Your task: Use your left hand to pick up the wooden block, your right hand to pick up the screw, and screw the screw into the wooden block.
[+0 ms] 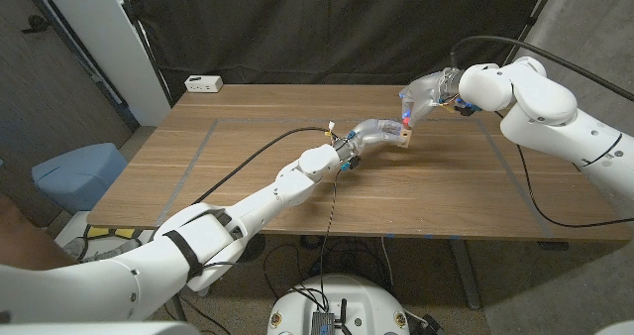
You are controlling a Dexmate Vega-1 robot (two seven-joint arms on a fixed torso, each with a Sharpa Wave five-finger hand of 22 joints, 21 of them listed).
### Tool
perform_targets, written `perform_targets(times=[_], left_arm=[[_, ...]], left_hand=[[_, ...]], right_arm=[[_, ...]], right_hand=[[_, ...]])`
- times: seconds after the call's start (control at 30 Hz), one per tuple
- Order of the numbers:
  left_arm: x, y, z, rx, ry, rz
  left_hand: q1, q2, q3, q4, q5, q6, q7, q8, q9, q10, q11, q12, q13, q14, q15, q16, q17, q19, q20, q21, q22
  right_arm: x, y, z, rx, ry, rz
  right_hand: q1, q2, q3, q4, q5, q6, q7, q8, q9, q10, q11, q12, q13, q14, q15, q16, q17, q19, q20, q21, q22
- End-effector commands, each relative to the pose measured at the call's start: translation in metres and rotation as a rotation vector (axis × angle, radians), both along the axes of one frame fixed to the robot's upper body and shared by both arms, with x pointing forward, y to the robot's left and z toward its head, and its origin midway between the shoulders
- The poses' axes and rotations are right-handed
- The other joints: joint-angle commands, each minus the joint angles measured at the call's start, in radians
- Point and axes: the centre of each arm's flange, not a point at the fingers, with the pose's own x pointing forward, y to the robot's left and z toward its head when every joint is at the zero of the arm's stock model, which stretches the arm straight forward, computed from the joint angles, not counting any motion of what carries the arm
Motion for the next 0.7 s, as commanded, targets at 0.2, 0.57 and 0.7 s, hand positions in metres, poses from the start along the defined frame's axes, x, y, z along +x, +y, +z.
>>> perform_targets(times=[0.2,0.57,0.7], left_arm=[[-0.0006,-0.0012,-0.0007,0.001,0.002,0.0],[-0.002,-0.0025,-0.0018,0.005,0.003,-0.002],[-0.0021,-0.0027,-0.0021,0.006,0.003,-0.002]], left_hand=[[-0.013,0.029,0.015,0.01,0.004,0.048,-0.01,0.007,0.017,0.008,0.001,0.007,0.007,0.004,-0.081,-0.005,0.003,0.002,0.001,0.006,0.006],[-0.014,0.029,0.015,0.011,0.004,0.049,-0.009,0.007,0.017,0.006,0.0,0.006,0.007,0.003,-0.081,-0.005,0.003,0.001,0.001,0.006,0.006],[-0.015,0.028,0.014,0.011,0.004,0.049,-0.011,0.007,0.017,0.007,0.0,0.006,0.007,0.004,-0.081,-0.005,0.003,0.002,0.002,0.007,0.006]], right_arm=[[0.0025,-0.0018,-0.0012,0.009,0.005,0.004],[0.0036,-0.0041,-0.0035,0.021,0.013,-0.001],[0.0036,-0.0052,-0.0043,0.025,0.014,-0.001]], right_hand=[[0.0,0.018,0.0,0.004,0.003,0.026,0.009,0.017,0.008,0.018,0.005,0.006,0.002,0.017,-0.051,0.009,0.002,0.016,-0.052,0.007,0.002],[-0.001,0.028,-0.002,0.006,0.003,0.039,0.016,0.027,0.012,0.033,0.009,0.009,0.001,0.028,-0.059,0.014,0.004,0.028,-0.06,0.008,0.002],[-0.003,0.032,-0.004,0.007,0.003,0.046,0.019,0.032,0.014,0.038,0.01,0.01,0.001,0.03,-0.06,0.015,0.005,0.032,-0.062,0.008,0.002]])
